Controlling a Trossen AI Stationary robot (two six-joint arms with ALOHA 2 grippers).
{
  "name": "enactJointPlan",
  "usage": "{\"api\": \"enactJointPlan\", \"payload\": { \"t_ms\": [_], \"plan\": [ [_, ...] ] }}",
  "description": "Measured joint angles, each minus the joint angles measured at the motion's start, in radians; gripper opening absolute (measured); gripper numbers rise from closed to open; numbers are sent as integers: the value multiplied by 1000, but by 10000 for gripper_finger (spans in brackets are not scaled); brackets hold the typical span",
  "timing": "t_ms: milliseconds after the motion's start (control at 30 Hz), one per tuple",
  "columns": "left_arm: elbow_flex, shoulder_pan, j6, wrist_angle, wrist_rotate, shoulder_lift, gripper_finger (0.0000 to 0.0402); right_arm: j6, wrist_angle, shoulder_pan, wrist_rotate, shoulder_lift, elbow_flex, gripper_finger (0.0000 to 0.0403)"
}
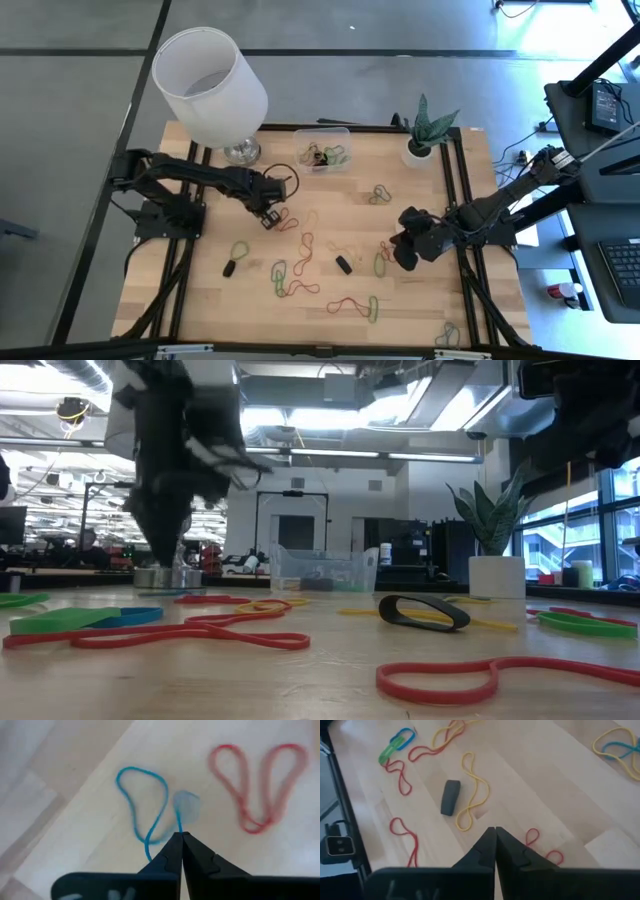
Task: Pick and place rubber bands into bin
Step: Put the blue rubber band into the transparent bin
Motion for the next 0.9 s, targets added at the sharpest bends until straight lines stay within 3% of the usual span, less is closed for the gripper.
{"api": "enactJointPlan", "payload": {
  "t_ms": [500, 700, 900],
  "plan": [
    [411, -82, 239, -85, -275, -17, 2, -7, 20, 0, 29, 0, 0, 12],
    [579, -21, 406, -94, -321, 28, 2, -4, 21, 0, 94, 0, 0, 12],
    [753, 107, 604, -88, -308, 165, 2, 9, 46, 0, 136, 0, 0, 12]
  ]
}}
